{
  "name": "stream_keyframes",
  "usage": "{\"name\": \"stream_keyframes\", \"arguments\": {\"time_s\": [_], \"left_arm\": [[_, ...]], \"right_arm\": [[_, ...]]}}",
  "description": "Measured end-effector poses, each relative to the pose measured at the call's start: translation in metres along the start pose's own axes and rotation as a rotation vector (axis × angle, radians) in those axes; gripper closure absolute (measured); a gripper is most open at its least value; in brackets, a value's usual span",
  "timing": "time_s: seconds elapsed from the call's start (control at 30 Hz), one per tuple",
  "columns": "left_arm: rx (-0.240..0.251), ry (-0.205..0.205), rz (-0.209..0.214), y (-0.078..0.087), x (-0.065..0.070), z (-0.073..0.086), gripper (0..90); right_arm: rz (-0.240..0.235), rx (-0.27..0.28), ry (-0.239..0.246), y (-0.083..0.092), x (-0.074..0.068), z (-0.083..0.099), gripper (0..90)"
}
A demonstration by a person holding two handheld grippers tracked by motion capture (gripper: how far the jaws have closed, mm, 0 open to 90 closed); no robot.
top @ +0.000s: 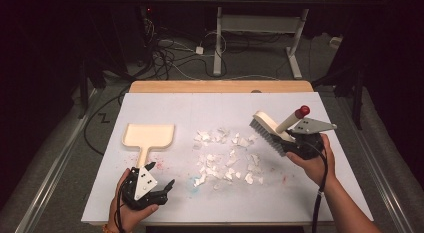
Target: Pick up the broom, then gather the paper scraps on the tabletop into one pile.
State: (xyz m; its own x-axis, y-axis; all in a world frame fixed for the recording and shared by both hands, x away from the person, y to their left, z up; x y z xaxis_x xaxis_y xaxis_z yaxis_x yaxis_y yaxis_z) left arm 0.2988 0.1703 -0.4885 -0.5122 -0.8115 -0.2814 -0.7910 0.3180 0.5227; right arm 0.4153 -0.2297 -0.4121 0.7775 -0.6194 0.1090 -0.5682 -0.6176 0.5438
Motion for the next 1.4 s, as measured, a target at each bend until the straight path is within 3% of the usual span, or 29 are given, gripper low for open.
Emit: {"name": "stream_keyframes", "arguments": {"time_s": [0.17,0.2,0.27,0.3,0.43,0.6,0.73,0.87,1.07,1.13,1.37,1.4], "left_arm": [[-0.003,-0.034,-0.009,0.000,0.003,-0.001,19.8],[-0.003,-0.030,-0.008,0.001,0.003,-0.001,19.7],[-0.005,-0.031,-0.014,0.002,0.003,-0.001,19.7],[-0.005,-0.026,-0.013,0.002,0.003,0.000,19.7],[-0.021,-0.002,-0.007,0.003,0.002,0.004,19.7],[-0.022,-0.028,-0.013,0.003,0.002,0.006,19.7],[-0.036,-0.015,-0.003,0.005,0.004,0.009,19.7],[-0.041,-0.012,-0.004,0.007,0.004,0.011,19.7],[-0.036,-0.012,0.004,0.007,0.005,0.009,19.7],[-0.034,-0.039,0.008,0.006,0.006,0.008,19.7],[-0.034,-0.043,0.027,0.004,0.009,0.007,19.7],[-0.035,-0.040,0.034,0.004,0.010,0.007,19.7]], "right_arm": [[0.008,-0.038,0.053,-0.021,0.013,-0.008,67.9],[-0.018,-0.056,0.067,-0.035,0.021,-0.015,67.9],[-0.024,-0.058,0.066,-0.041,0.024,-0.017,67.9],[-0.021,-0.081,0.093,-0.057,0.029,-0.025,67.9],[-0.040,-0.128,0.156,-0.085,0.029,-0.039,67.9],[-0.062,-0.169,0.219,-0.120,0.027,-0.048,67.9],[-0.084,-0.189,0.226,-0.140,0.026,-0.046,67.9],[-0.109,-0.191,0.221,-0.146,0.022,-0.043,67.9],[-0.183,-0.199,0.277,-0.148,-0.003,-0.037,67.8],[-0.199,-0.190,0.309,-0.142,-0.011,-0.033,67.9],[-0.281,-0.195,0.354,-0.118,-0.039,-0.019,67.7],[-0.300,-0.182,0.387,-0.113,-0.045,-0.016,67.7]]}}
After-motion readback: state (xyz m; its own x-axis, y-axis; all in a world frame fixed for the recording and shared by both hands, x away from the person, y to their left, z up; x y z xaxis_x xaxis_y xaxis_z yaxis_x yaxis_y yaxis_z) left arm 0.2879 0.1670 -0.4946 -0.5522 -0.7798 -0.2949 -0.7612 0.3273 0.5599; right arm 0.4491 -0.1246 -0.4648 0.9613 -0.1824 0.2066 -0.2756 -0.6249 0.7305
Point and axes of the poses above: each handheld gripper's, and its own axes: y roughly backward along the jaws, z roughly out of its underside, x roughly to its right, the point moved 5 cm from there along -y, roughly forward along the jaws, and after that the axes turned 7 degrees about -z, right-handed, at the moved point
